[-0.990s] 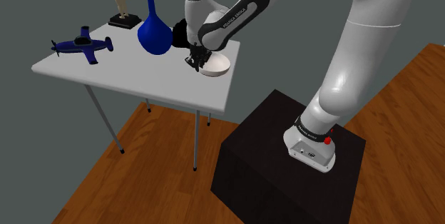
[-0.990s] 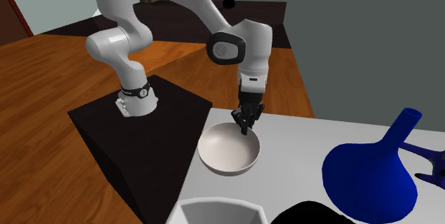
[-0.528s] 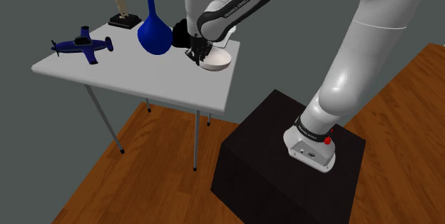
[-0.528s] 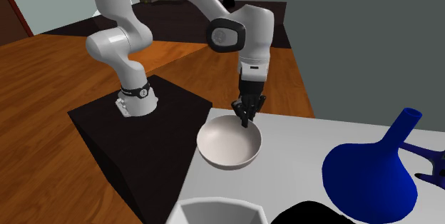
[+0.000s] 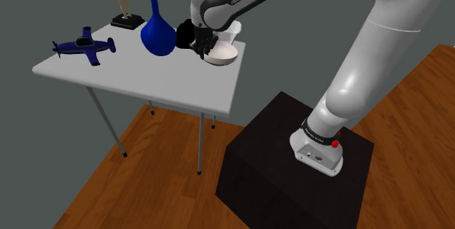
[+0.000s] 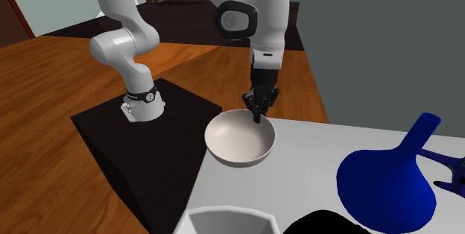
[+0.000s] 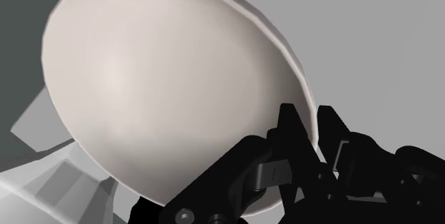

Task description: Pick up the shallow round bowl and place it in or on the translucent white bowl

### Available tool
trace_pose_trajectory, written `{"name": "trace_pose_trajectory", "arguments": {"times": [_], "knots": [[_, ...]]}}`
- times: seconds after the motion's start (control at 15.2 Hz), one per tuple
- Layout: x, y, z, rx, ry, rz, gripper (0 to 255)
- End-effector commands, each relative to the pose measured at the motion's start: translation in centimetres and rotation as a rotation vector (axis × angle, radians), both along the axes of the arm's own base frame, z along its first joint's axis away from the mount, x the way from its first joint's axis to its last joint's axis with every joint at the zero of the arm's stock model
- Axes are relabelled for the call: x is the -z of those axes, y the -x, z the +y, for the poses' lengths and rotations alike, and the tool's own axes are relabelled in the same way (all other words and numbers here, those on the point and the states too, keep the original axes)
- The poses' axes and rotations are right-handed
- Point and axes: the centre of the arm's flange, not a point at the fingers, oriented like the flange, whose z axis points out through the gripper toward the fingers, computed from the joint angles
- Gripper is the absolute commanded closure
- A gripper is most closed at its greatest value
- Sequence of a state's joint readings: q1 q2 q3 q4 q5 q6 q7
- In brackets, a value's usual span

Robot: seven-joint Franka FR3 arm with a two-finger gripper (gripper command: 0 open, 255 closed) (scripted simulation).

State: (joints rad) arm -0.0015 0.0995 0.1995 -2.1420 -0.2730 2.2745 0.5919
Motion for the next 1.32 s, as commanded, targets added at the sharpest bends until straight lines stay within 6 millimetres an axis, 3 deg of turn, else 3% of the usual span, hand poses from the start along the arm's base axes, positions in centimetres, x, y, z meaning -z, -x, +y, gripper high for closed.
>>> {"name": "trace_pose_trajectory", "arguments": {"times": [0.0,1.25], "knots": [[-1.2,0.1,0.0,0.0,0.0,0.0,255],[-11.2,0.1,0.0,0.0,0.0,0.0,255]]}}
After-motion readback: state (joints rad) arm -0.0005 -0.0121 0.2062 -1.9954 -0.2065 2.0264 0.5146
